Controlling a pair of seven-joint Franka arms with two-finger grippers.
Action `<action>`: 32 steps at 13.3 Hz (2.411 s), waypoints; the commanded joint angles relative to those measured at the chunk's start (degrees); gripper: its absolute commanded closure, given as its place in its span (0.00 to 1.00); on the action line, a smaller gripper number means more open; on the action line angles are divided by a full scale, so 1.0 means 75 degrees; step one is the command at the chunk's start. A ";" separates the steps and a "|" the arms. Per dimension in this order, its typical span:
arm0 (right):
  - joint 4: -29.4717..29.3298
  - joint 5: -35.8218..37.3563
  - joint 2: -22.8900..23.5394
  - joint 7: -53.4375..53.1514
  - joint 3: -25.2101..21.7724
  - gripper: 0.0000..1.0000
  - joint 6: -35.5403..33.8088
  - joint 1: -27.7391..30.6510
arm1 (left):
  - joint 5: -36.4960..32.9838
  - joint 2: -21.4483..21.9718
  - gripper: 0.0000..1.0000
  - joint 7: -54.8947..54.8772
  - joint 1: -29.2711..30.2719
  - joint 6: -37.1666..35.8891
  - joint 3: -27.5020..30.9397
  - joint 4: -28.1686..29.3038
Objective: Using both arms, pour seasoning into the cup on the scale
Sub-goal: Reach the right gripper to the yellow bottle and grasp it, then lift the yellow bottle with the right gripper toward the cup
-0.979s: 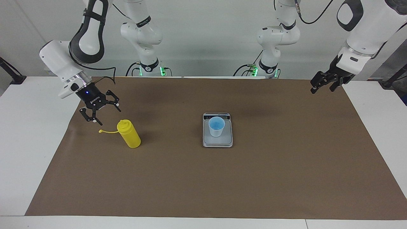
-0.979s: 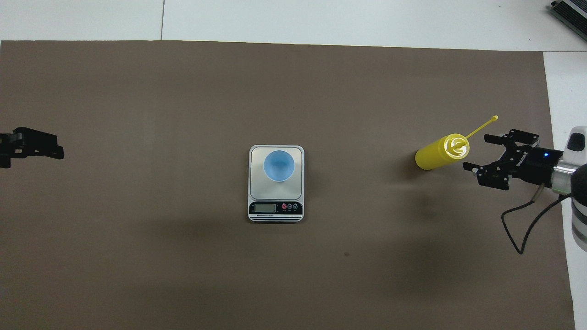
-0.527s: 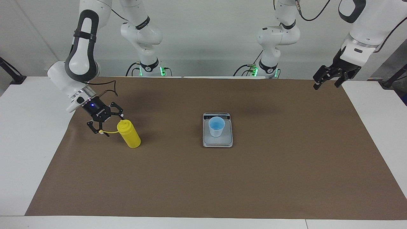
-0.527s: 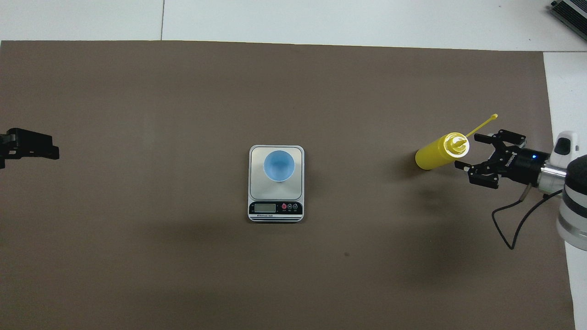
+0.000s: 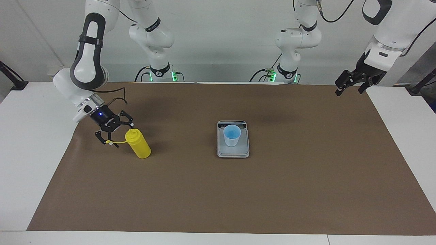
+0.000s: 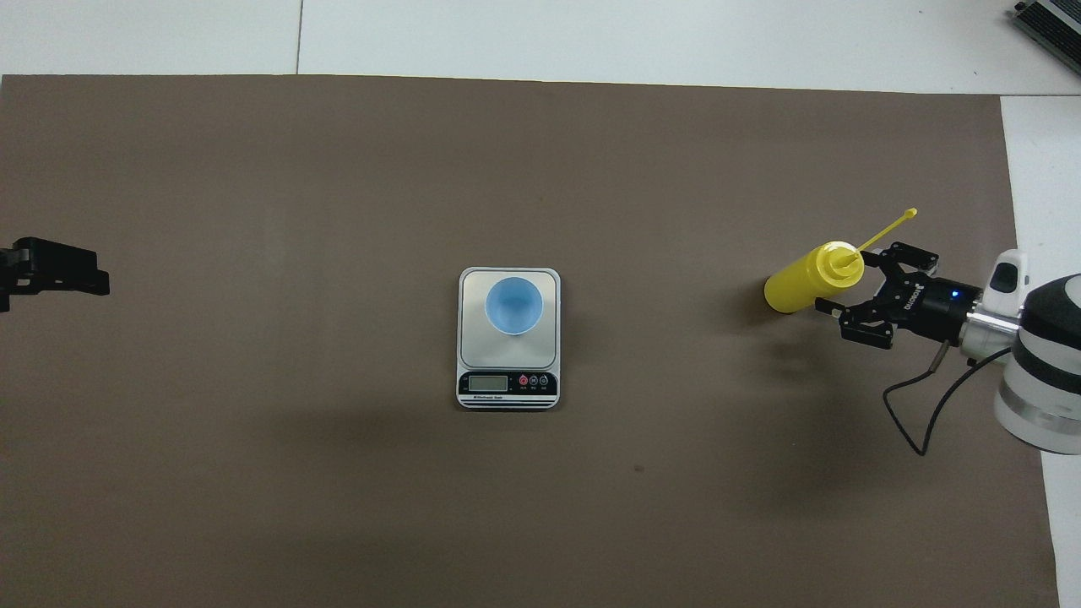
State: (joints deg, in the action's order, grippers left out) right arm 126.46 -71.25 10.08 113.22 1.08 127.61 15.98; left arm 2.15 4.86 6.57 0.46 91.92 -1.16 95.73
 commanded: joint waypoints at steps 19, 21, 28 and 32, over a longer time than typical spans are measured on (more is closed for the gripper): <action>-0.0114 -0.0872 0.0179 0.0409 0.0032 0.93 -0.0082 -0.0420 | -0.0158 0.0219 0.00 -0.0021 0.0067 -0.0021 -0.0045 0.0209; -0.0278 -0.0744 0.0109 0.0106 0.0032 0.95 0.0000 -0.0594 | -0.0158 0.0219 0.00 -0.0021 0.0067 -0.0021 -0.0045 0.0209; -0.0958 0.1152 -0.0277 -0.2424 0.0056 0.95 0.0258 -0.1367 | -0.0158 0.0207 0.00 -0.0021 0.0067 -0.0021 -0.0045 0.0209; -0.0959 0.1997 -0.0512 -0.3304 0.0044 0.95 0.0714 -0.1895 | -0.0158 0.0219 0.00 -0.0021 0.0067 -0.0021 -0.0045 0.0209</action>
State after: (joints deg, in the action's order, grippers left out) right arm 119.12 -59.81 7.80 92.67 1.25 131.04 3.34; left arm 1.90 5.06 6.57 0.46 91.90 -1.16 95.85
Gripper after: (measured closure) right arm 0.489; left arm 0.000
